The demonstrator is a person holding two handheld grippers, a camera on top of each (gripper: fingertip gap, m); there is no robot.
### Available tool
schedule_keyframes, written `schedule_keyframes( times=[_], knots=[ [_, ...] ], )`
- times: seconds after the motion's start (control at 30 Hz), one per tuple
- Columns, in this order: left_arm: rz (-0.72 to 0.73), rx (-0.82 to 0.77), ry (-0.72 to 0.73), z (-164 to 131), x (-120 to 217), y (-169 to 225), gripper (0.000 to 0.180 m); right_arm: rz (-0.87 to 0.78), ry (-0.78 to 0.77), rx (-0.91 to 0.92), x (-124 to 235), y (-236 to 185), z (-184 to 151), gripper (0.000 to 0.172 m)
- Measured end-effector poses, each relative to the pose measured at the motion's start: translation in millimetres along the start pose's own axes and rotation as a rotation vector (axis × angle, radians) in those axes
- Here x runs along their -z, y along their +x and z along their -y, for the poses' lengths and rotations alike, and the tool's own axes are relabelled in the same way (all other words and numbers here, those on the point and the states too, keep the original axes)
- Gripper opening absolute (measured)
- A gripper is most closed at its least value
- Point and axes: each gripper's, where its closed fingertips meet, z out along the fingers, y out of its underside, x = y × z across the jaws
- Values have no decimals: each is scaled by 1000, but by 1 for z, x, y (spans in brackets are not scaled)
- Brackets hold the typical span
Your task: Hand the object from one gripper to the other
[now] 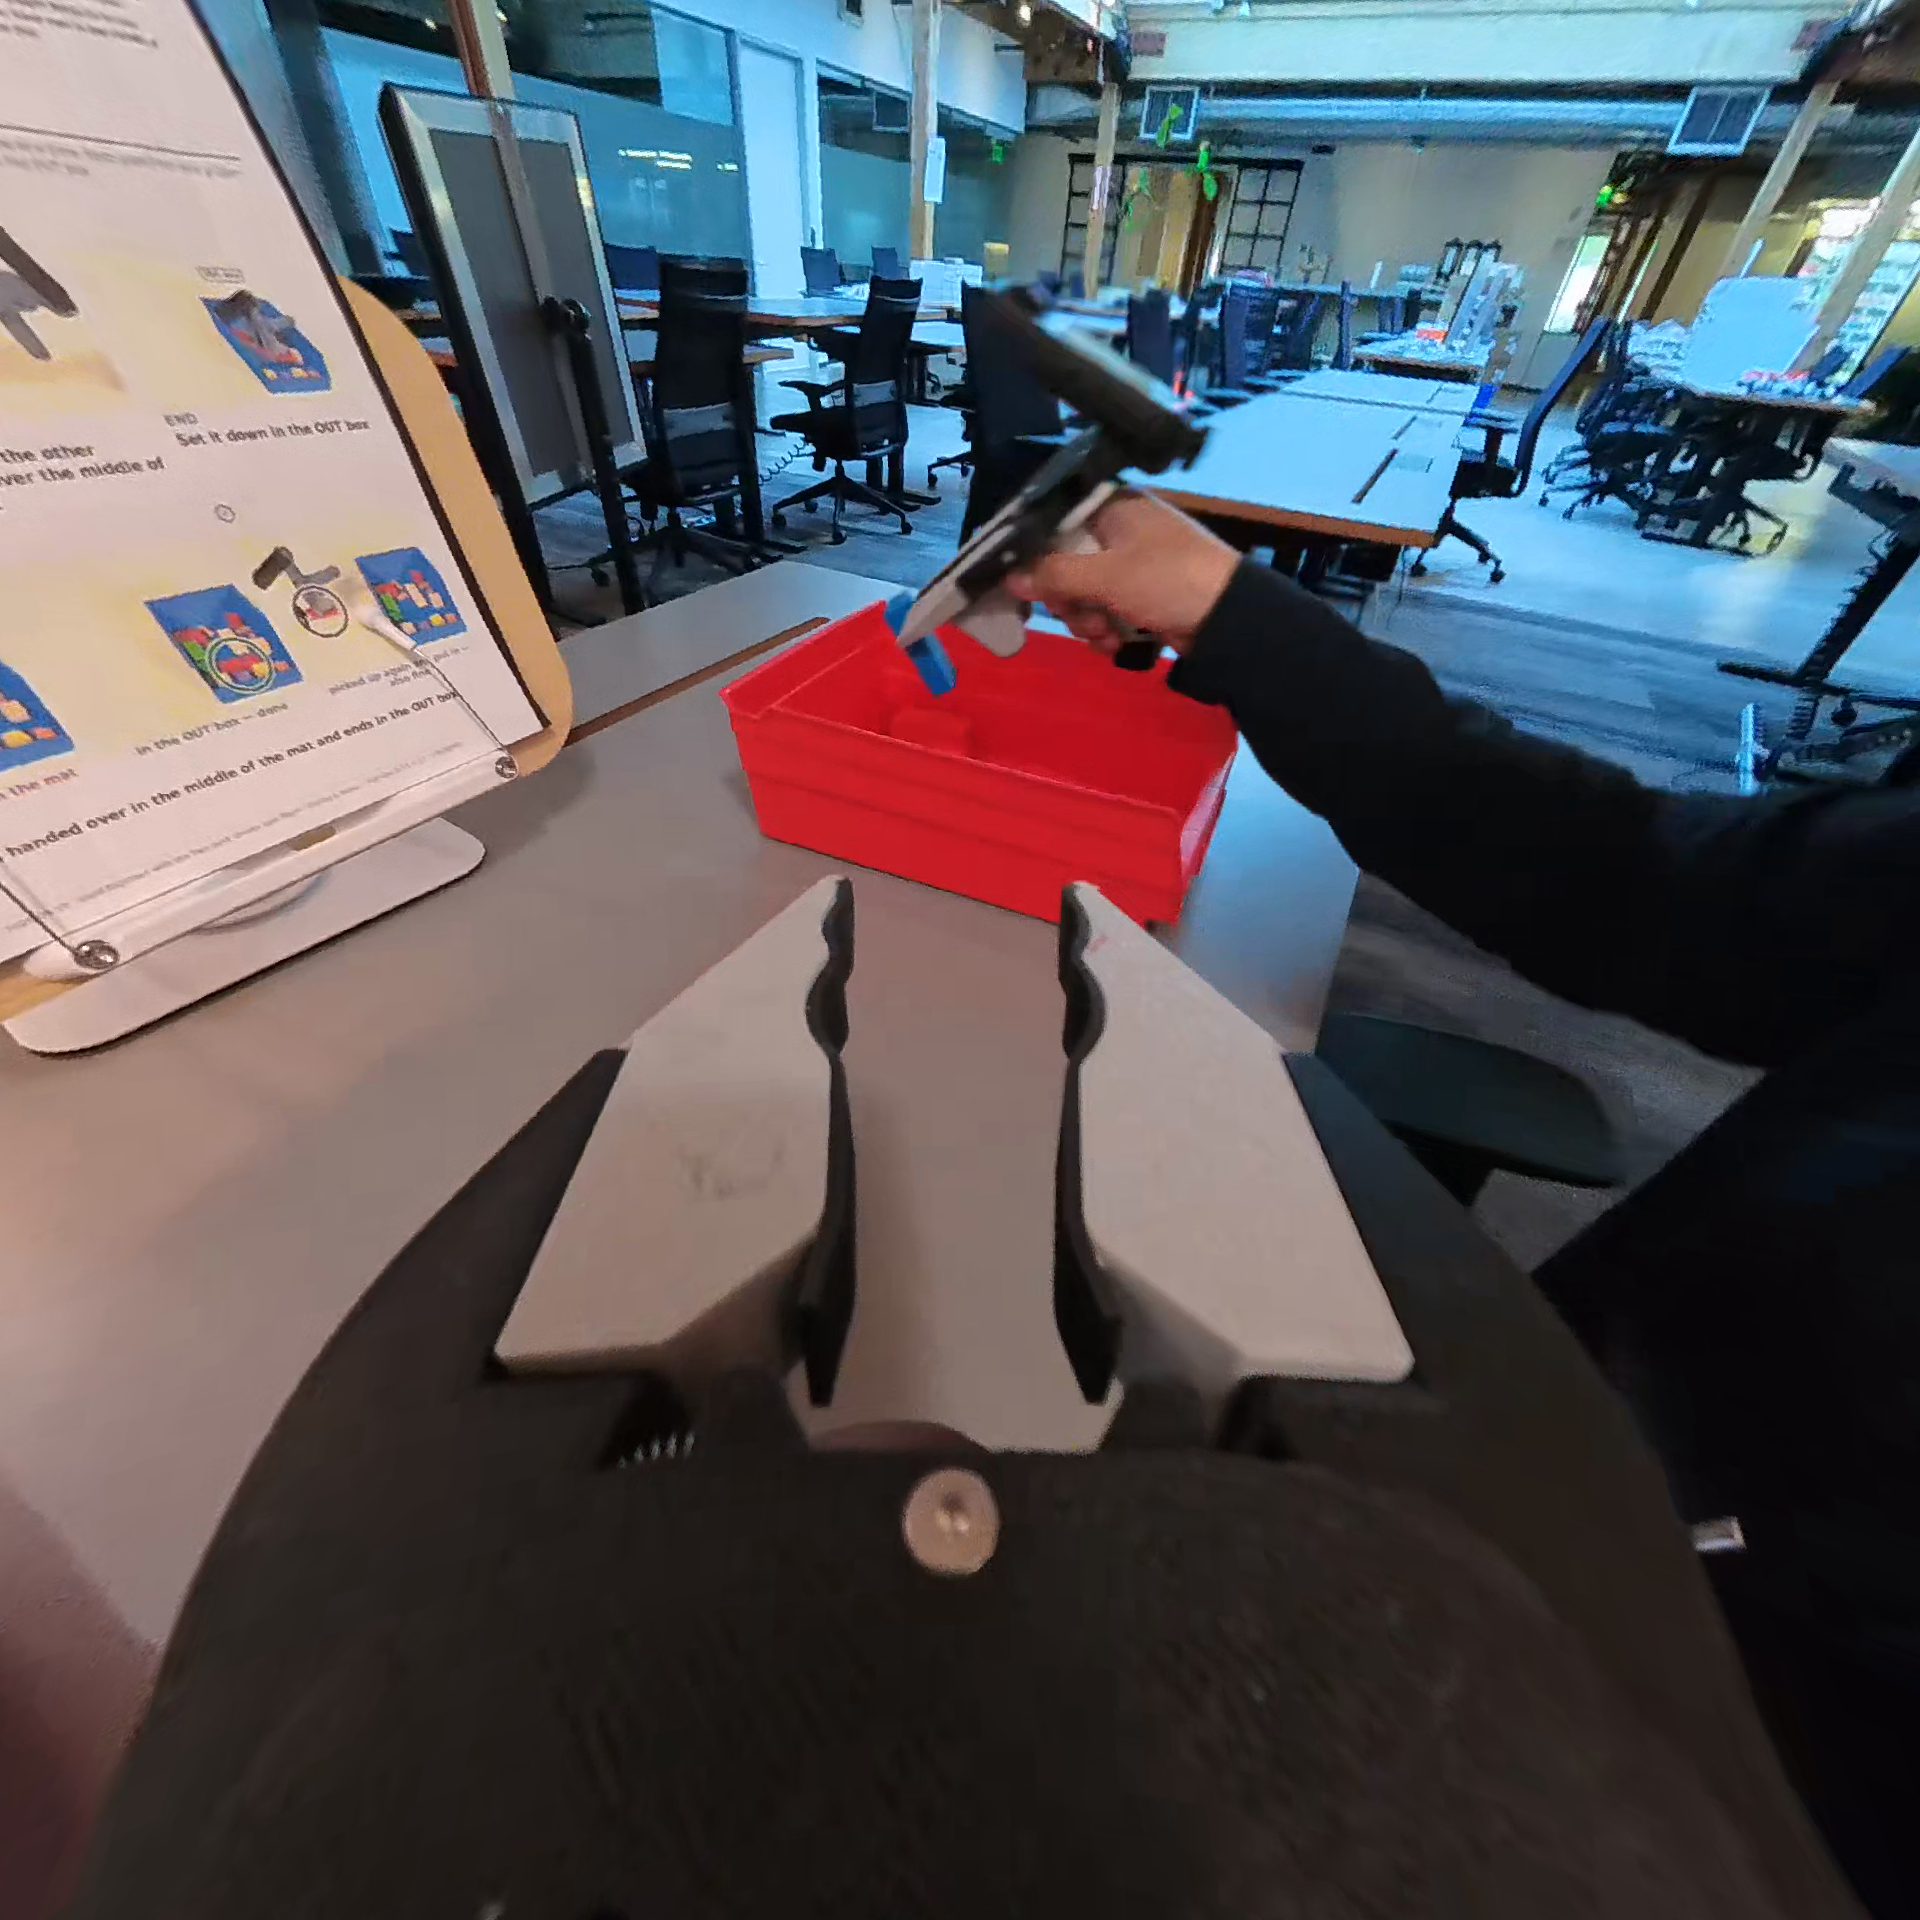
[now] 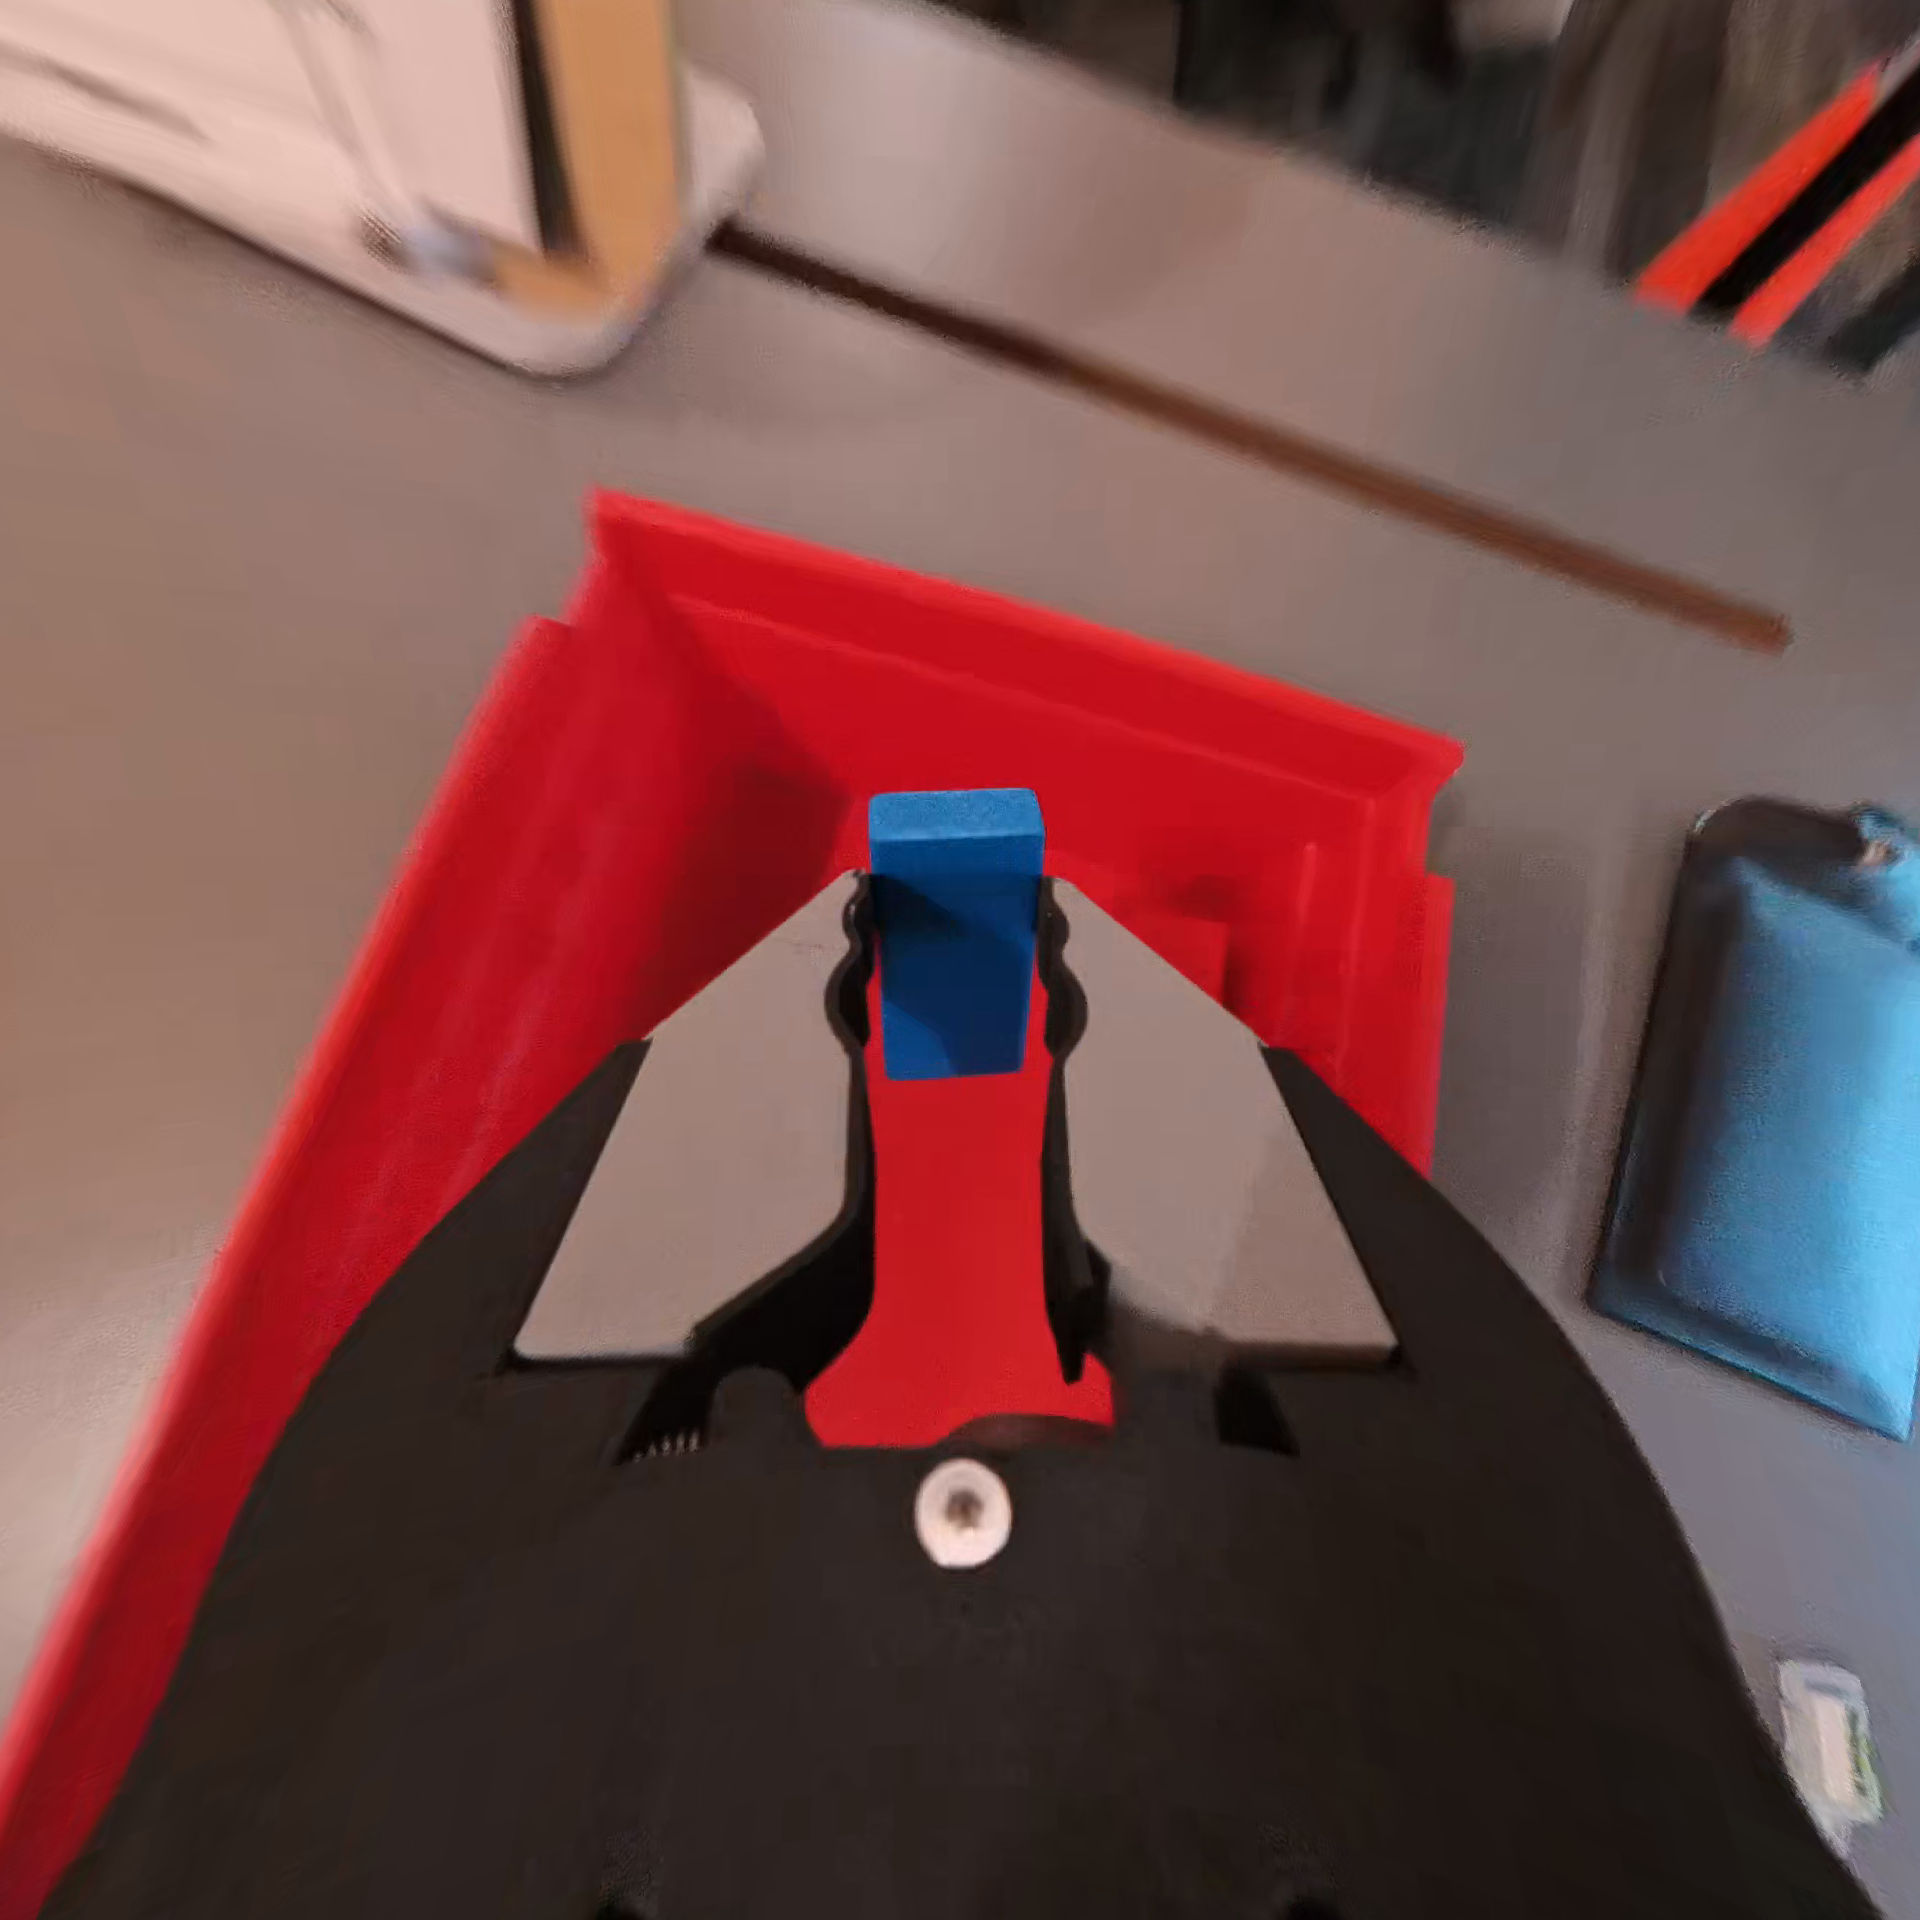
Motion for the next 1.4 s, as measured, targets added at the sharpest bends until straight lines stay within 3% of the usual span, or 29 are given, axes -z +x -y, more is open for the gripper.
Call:
schedule_keyframes(
  times=[0.13,0.27,0.5,0.6,0.7,0.83,0.93,1.03,1.13,1.23,1.4],
  knots=[
    [33,-58,-33,-4,6,-2,35,-66,-243,1,-57,19,-33,28],
    [62,-38,-35,-4,13,-11,36,-130,-384,28,-82,30,-54,28],
    [130,12,-54,-10,30,-34,38,-105,-436,11,-100,32,-67,28],
    [272,36,-110,-22,54,-67,42,-91,-422,18,-96,28,-66,29],
    [440,57,-120,-29,102,-102,45,-109,-352,56,-75,23,-53,52],
    [660,185,-54,-37,177,-142,45,-12,-116,81,-18,-19,-21,51],
    [766,296,-77,-57,210,-164,47,149,78,127,32,-74,-1,46],
    [795,348,-139,-78,215,-184,47,308,198,209,69,-131,7,36],
    [791,408,-357,-118,206,-205,48,373,246,304,92,-168,8,43],
    [799,478,-537,-152,202,-237,41,432,314,353,111,-196,14,43],
    [796,654,-679,-189,197,-278,43,470,364,378,122,-215,12,44]
  ],
)
